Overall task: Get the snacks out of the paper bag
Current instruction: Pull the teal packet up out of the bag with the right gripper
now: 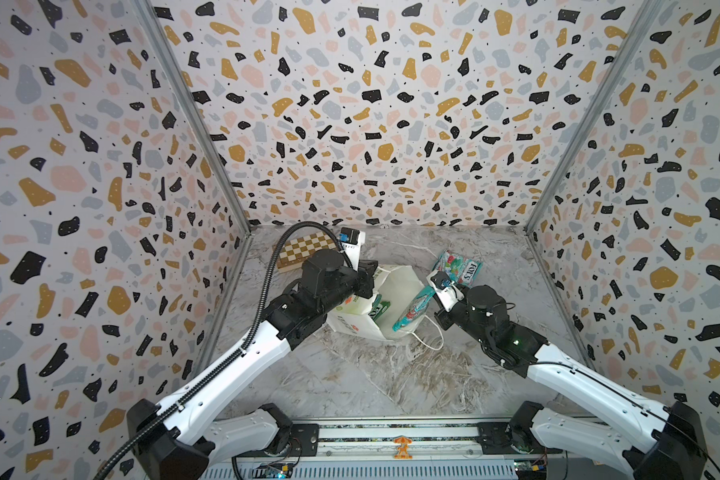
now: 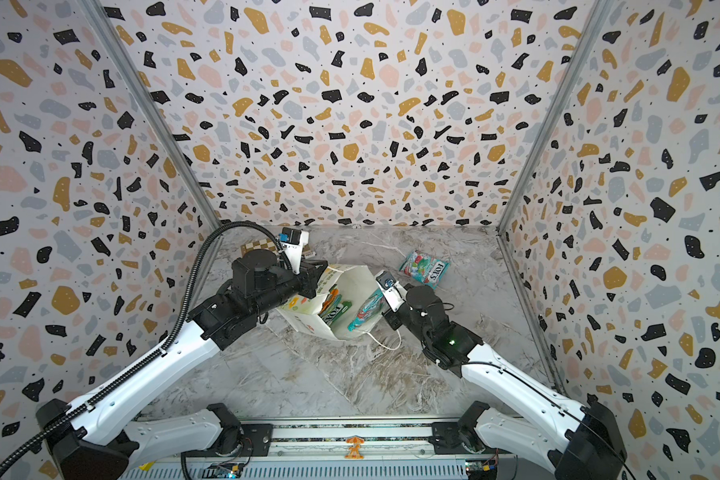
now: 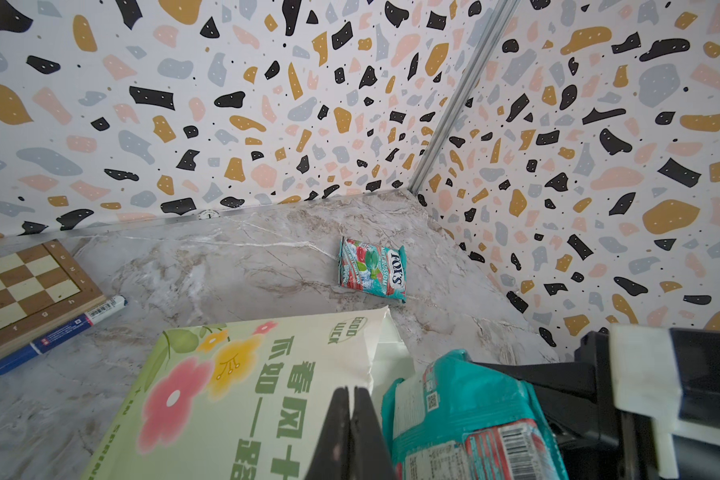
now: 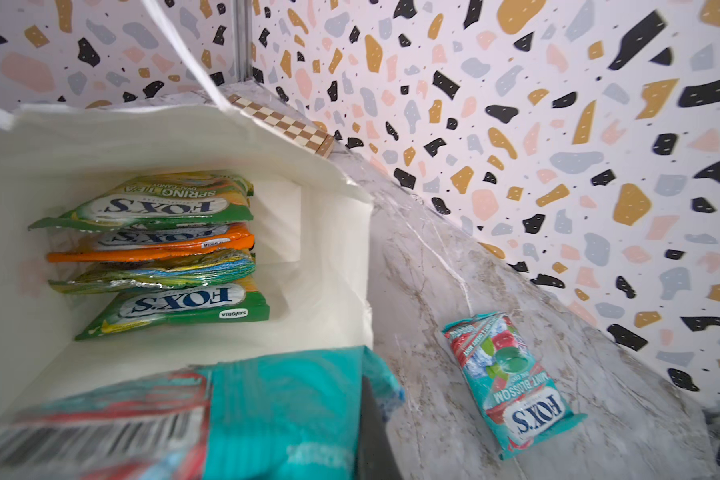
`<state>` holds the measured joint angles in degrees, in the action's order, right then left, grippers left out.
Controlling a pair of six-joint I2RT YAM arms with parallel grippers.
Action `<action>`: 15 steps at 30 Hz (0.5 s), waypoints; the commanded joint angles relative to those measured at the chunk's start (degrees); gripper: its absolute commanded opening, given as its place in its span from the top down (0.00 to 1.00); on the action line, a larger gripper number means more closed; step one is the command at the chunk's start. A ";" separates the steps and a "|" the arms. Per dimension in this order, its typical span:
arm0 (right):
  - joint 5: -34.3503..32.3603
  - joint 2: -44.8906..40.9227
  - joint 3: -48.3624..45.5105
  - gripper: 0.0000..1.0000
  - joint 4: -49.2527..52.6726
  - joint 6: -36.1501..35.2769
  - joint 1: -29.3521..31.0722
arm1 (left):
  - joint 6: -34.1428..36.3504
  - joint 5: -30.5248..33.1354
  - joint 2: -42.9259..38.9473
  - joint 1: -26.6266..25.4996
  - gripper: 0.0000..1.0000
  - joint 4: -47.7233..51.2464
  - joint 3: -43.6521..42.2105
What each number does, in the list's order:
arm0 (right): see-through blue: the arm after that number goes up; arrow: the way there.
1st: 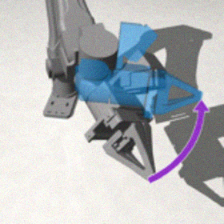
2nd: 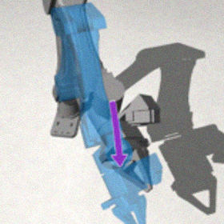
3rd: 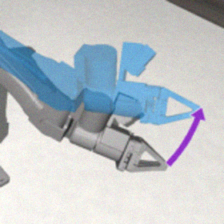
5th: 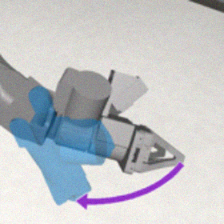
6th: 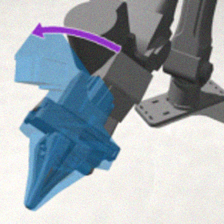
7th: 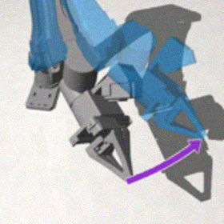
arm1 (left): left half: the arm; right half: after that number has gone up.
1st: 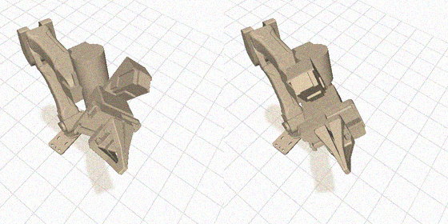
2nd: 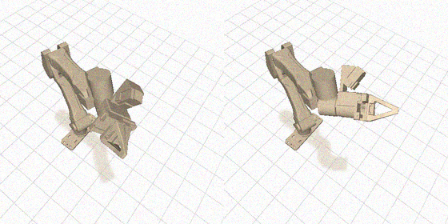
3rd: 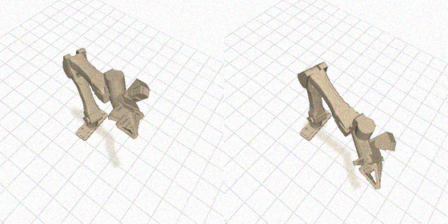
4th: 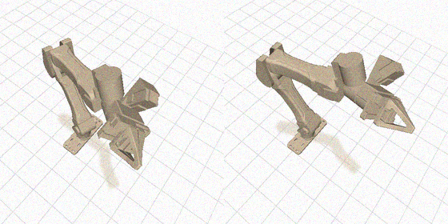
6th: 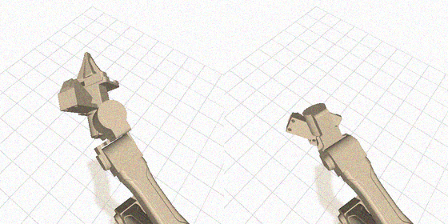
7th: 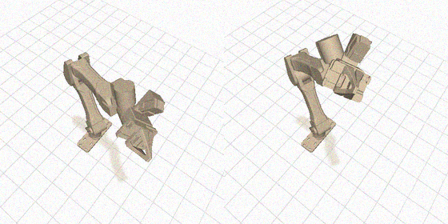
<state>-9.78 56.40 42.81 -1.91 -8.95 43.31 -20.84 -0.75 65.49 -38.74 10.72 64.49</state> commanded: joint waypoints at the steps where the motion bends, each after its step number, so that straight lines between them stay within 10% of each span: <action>1: -3.96 -4.87 0.34 1.00 -2.90 1.86 -0.44 | -0.28 0.51 -0.73 -0.28 1.00 -2.66 -0.06; 15: 4.33 -4.81 6.85 1.00 0.97 12.90 -21.46 | 0.10 -0.79 -0.95 -0.28 1.00 -2.68 0.01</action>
<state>-9.56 50.65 45.50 -0.54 -1.04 26.17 -20.82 -0.99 65.47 -38.74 10.68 64.49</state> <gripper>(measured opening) 0.048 0.047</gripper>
